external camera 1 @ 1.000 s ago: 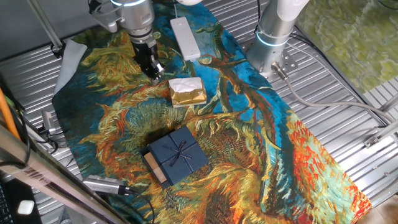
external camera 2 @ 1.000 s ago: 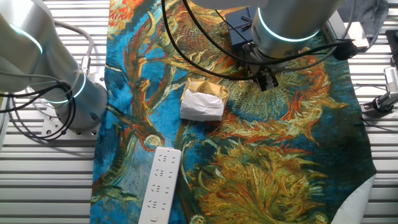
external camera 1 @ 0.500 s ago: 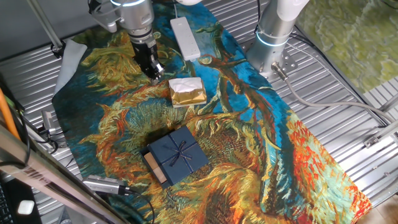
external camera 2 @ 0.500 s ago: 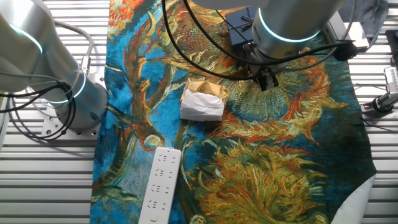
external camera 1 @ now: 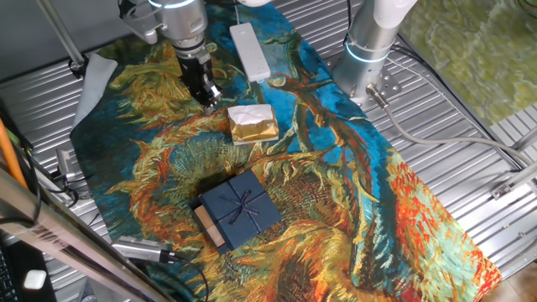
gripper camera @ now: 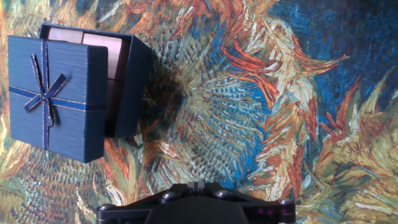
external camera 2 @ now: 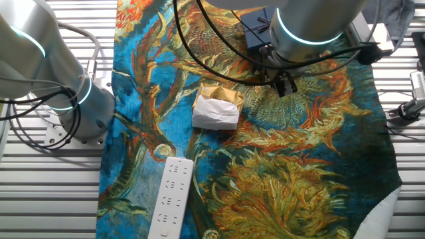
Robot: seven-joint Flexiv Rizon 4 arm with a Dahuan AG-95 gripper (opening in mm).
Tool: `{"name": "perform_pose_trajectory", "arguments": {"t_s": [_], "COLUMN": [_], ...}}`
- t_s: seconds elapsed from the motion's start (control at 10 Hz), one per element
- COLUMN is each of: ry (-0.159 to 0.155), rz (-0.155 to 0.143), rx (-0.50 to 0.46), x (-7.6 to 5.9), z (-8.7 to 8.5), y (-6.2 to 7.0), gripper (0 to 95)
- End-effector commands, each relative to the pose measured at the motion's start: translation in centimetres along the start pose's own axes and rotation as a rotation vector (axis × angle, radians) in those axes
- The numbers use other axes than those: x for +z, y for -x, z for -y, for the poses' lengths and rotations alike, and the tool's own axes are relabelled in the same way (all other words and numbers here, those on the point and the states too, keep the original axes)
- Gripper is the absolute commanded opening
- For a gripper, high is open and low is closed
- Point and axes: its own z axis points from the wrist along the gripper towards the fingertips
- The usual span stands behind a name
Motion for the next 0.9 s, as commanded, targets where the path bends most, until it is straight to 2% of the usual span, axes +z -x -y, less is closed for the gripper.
{"name": "perform_pose_trajectory", "arguments": {"t_s": [0.1, 0.4, 0.6, 0.9], "ry": [-0.003, -0.003, 0.016, 0.020], "rz": [-0.001, -0.001, 0.006, 0.005], "rx": [-0.010, -0.019, -0.021, -0.034], "x": [0.00, 0.00, -0.01, -0.08], "z": [0.00, 0.00, 0.00, -0.07], "y": [-0.01, -0.01, -0.01, 0.04], "gripper": [0.0, 0.0, 0.0, 0.0]}}
